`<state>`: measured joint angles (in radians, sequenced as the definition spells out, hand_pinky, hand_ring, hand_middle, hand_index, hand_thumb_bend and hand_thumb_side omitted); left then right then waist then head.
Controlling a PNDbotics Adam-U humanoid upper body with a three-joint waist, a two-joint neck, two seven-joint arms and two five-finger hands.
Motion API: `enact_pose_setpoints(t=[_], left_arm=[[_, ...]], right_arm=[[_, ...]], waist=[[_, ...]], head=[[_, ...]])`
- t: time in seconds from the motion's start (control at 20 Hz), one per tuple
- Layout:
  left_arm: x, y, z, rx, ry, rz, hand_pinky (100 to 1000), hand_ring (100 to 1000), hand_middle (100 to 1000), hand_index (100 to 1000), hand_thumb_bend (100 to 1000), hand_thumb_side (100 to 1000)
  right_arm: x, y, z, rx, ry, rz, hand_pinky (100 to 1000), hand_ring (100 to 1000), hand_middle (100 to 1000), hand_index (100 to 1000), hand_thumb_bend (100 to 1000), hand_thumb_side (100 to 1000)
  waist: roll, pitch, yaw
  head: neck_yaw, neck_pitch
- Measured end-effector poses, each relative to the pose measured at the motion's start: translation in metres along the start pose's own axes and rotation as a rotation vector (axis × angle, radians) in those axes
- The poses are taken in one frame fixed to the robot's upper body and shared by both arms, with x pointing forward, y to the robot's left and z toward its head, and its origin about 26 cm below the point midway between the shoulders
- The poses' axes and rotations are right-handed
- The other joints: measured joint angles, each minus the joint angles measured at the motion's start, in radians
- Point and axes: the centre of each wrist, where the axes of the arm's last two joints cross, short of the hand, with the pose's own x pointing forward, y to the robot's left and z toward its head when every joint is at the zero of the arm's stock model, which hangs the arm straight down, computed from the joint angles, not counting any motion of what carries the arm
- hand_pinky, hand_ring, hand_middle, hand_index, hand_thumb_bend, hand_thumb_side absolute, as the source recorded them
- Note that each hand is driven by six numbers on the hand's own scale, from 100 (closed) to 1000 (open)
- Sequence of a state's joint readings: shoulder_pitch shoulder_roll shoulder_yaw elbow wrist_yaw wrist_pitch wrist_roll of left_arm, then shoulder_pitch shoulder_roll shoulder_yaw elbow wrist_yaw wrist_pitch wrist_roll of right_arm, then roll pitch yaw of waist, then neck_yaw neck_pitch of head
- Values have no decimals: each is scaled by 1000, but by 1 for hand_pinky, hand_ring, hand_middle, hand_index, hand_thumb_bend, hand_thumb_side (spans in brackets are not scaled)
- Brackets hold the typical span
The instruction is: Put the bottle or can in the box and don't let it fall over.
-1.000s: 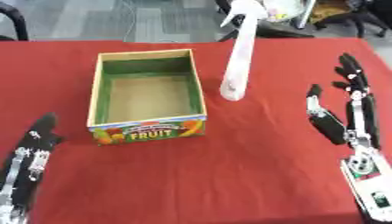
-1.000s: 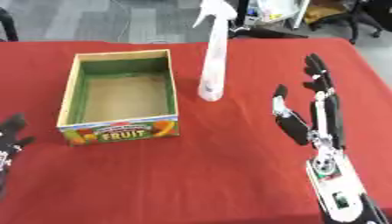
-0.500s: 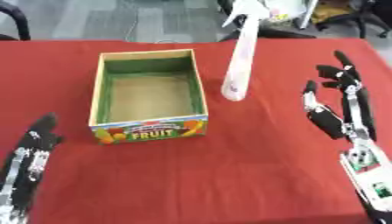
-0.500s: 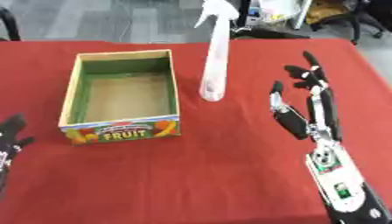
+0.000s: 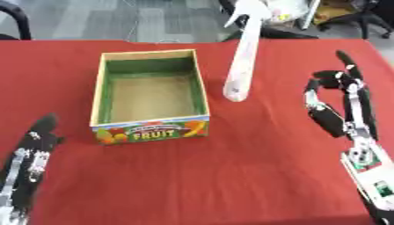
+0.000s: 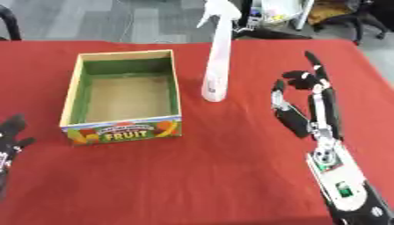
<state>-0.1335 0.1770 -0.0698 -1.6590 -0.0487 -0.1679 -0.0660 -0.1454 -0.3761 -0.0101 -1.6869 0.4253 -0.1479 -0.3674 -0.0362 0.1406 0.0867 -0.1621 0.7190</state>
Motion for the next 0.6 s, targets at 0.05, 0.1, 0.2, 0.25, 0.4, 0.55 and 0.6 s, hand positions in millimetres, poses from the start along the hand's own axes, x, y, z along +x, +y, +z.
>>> enact_pose_setpoints(t=[0.05, 0.1, 0.2, 0.25, 0.4, 0.55, 0.6], left_arm=[[0, 0, 0, 0, 0, 0, 874, 1000, 947, 887, 433, 795], [0, 0, 0, 0, 0, 0, 874, 1000, 947, 887, 433, 795], [0, 0, 0, 0, 0, 0, 874, 1000, 947, 887, 433, 795], [0, 0, 0, 0, 0, 0, 874, 1000, 947, 887, 433, 795], [0, 0, 0, 0, 0, 0, 874, 1000, 947, 887, 433, 795], [0, 0, 0, -1, -1, 1, 874, 1000, 946, 887, 434, 795], [0, 0, 0, -1, -1, 2, 874, 1000, 946, 887, 434, 794]], right_arm=[[0, 1, 0, 10, -2, -3, 790, 938, 1000, 982, 100, 470], [1, 1, 0, 23, -4, -8, 805, 966, 1000, 1000, 100, 470], [1, 1, -1, 45, -10, -17, 825, 994, 1000, 1000, 100, 470], [1, 1, -1, 57, -12, -22, 855, 1000, 1000, 1000, 100, 470], [3, 1, -5, 82, -23, -42, 877, 1000, 1000, 1000, 100, 470], [5, 0, -9, 104, -33, -53, 894, 1000, 1000, 1000, 100, 468], [6, 0, -10, 114, -38, -58, 895, 1000, 1000, 1000, 100, 470]], waist=[[0, 0, 0], [0, 0, 0], [0, 0, 0], [0, 0, 1], [0, 0, 1], [0, 0, 2], [0, 0, 2]], head=[[0, 0], [0, 0], [0, 0], [0, 0], [-1, 0], [-2, 0], [-3, 0]])
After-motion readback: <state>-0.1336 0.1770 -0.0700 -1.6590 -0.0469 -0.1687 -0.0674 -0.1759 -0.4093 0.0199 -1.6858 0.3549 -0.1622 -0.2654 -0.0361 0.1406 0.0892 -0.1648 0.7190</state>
